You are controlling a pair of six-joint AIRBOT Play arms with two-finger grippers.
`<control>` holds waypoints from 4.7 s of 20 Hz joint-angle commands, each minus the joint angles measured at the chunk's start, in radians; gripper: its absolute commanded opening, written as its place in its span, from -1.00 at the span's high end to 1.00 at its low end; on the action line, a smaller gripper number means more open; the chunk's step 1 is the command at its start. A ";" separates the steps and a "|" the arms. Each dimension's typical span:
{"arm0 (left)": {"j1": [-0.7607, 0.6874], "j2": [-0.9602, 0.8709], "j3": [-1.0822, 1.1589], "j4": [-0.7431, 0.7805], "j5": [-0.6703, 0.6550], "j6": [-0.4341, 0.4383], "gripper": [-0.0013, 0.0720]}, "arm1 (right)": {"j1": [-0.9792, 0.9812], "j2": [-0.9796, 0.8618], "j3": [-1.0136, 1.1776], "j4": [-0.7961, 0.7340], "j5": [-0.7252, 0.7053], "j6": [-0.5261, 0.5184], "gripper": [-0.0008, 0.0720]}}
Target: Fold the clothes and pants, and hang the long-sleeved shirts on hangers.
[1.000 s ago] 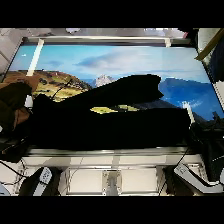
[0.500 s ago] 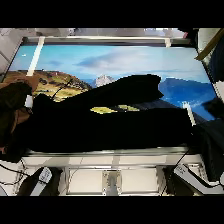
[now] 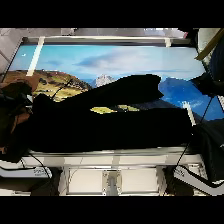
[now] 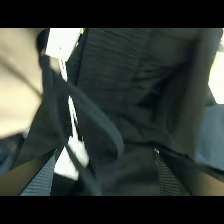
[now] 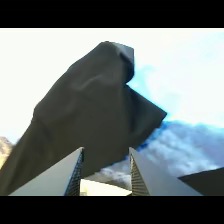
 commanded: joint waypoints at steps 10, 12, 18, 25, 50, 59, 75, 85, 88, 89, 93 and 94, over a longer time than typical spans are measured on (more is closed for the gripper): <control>-0.033 -0.176 0.029 -0.428 0.372 0.189 -0.89 | 0.174 -0.008 0.006 -0.009 -0.043 0.078 0.03; -0.040 -0.194 0.029 -0.418 0.373 0.189 -0.89 | 0.181 -0.008 0.006 -0.020 -0.045 0.079 0.03; -0.031 -0.195 0.030 -0.418 0.388 0.195 0.92 | 0.180 -0.016 0.001 -0.115 -0.038 0.081 0.04; -0.004 -0.127 0.034 -0.417 0.384 0.193 0.92 | 0.178 -0.265 0.002 -0.127 -0.087 0.125 0.03; -0.008 -0.093 0.034 -0.417 0.383 0.189 0.92 | 0.204 -0.627 0.085 0.202 -0.243 0.003 0.39; 0.008 -0.072 0.034 -0.417 0.369 0.189 0.92 | 0.156 -0.516 0.190 0.111 -0.153 -0.042 0.96; 0.009 -0.038 0.033 -0.108 0.203 0.047 0.92 | 0.122 -0.268 -0.091 -0.306 0.254 0.002 -0.11; -0.073 -0.037 0.033 -0.198 0.217 0.066 0.92 | 0.072 -0.256 0.022 -0.351 0.178 0.061 -0.15; -0.073 -0.033 0.033 -0.197 0.217 0.066 0.92 | -0.072 -0.249 -0.068 -0.280 0.189 0.041 -0.15; -0.073 -0.032 0.033 -0.198 0.217 0.066 0.92 | -0.121 -0.242 -0.108 -0.253 0.195 0.016 -0.15; -0.076 -0.033 0.033 -0.198 0.218 0.066 0.92 | -0.185 -0.243 -0.206 -0.221 0.096 -0.104 -0.15; -0.076 -0.033 0.033 -0.198 0.218 0.065 0.92 | -0.185 -0.246 -0.215 -0.221 0.052 -0.111 -0.14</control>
